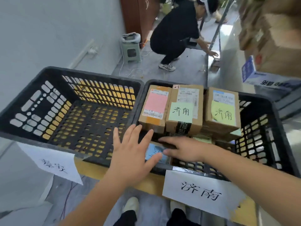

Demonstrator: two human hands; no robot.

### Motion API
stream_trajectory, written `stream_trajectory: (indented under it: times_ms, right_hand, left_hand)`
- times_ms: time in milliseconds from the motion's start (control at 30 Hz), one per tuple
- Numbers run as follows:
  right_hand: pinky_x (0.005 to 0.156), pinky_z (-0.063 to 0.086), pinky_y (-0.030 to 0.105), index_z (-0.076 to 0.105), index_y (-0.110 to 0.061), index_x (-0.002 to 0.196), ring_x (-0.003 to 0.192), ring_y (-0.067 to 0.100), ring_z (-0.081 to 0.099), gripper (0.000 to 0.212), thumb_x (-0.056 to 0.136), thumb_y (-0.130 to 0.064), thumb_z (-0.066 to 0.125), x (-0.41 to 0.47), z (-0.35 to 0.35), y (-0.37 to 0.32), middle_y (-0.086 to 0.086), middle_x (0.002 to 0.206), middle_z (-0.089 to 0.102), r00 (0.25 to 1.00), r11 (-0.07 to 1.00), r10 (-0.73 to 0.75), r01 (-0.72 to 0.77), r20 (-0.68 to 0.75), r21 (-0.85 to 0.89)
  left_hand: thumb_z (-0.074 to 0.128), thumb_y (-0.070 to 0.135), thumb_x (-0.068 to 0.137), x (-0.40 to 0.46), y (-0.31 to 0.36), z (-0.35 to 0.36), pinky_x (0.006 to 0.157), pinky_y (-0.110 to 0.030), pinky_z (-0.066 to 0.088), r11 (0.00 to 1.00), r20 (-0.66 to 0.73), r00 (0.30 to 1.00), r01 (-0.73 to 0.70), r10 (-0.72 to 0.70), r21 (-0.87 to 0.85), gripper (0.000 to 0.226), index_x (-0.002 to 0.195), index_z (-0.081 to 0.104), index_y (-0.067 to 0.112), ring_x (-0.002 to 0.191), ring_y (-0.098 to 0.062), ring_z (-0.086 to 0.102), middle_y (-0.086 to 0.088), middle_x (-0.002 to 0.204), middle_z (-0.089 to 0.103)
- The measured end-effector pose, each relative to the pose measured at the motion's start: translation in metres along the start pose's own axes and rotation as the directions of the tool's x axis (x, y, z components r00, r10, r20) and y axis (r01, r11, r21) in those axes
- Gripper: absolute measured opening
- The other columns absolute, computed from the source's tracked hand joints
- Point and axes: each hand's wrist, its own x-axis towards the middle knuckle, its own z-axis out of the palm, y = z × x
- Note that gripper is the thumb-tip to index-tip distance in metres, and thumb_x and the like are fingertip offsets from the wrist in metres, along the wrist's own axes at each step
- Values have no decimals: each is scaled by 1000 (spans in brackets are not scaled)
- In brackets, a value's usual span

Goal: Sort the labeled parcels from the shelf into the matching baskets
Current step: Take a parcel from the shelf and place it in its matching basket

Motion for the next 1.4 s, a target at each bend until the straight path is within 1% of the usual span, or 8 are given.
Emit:
stream_trajectory:
  times_ms: [167, 300, 467, 600, 933, 1100, 1300, 1400]
  right_hand:
    - [117, 31, 31, 30, -38, 159, 148, 16, 37, 61, 103, -58, 45, -53, -5, -33, -9, 163, 37, 963, 982, 189, -180, -191, 62]
    - [117, 36, 36, 29, -41, 158, 146, 14, 39, 62, 101, -61, 45, -101, 12, -50, -11, 162, 36, 872, 920, 380, -322, -309, 223]
    - [121, 31, 37, 25, -39, 160, 150, 10, 30, 64, 102, -62, 43, -180, 58, -74, -16, 165, 29, 657, 812, 582, -436, -479, 389]
    - [118, 33, 49, 29, -38, 157, 148, 18, 34, 64, 100, -63, 43, -240, 114, -83, -8, 160, 39, 413, 689, 717, -543, -561, 480]
    - [125, 13, 53, 17, -38, 160, 157, 28, 13, 69, 100, -65, 37, -390, 291, -118, 5, 170, 16, -56, 256, 934, -589, -354, 767]
    - [123, 22, 51, 14, -38, 160, 155, 28, 21, 87, 82, -78, 15, -456, 384, -137, 4, 169, 22, -264, 33, 948, -471, -177, 881]
    - [110, 41, 46, 22, -28, 160, 137, 36, 44, 71, 101, -64, 39, -519, 464, -139, 14, 149, 46, -420, -215, 905, -324, 63, 921]
    - [108, 44, 47, 18, -26, 162, 142, 37, 40, 72, 102, -63, 33, -540, 486, -117, 16, 162, 31, -458, -317, 875, -298, 156, 900]
  left_hand:
    - [12, 79, 92, 19, -15, -8, 123, -57, -4, 957, 1, 958, -287, 287, -50, 78, 160, 14, 38, 156, -21, -3, -3, 169, 7]
    - [10, 79, 92, 20, -12, -17, 124, -53, -4, 880, 6, 883, -466, 469, -92, 78, 160, 8, 40, 155, -18, -8, 3, 169, 0]
    - [3, 81, 90, 7, 42, -23, 125, -50, -3, 739, -7, 744, -665, 668, -103, 81, 160, 10, 39, 155, -17, 0, 5, 168, 4]
    - [12, 77, 94, -18, 105, -19, 123, -55, 13, 606, 22, 607, -791, 795, -79, 79, 158, 28, 33, 152, -22, 21, -1, 164, 29]
    - [7, 81, 90, -144, 258, 20, 123, -50, 15, 240, 100, 230, -966, 968, -101, 85, 159, 23, 34, 152, -20, 21, 0, 164, 28]
    - [4, 83, 87, -233, 322, 46, 124, -46, 17, 77, 165, 50, -983, 985, -167, 89, 159, 22, 33, 151, -22, 25, -3, 162, 32]
    - [4, 80, 85, -316, 376, 80, 122, -43, 19, -69, 257, -119, -979, 959, -193, 89, 160, 12, 33, 149, -25, 27, -6, 164, 28]
    - [4, 79, 83, -348, 406, 94, 120, -43, 23, -140, 309, -190, -974, 932, -175, 90, 160, 11, 31, 146, -29, 31, -10, 163, 28]
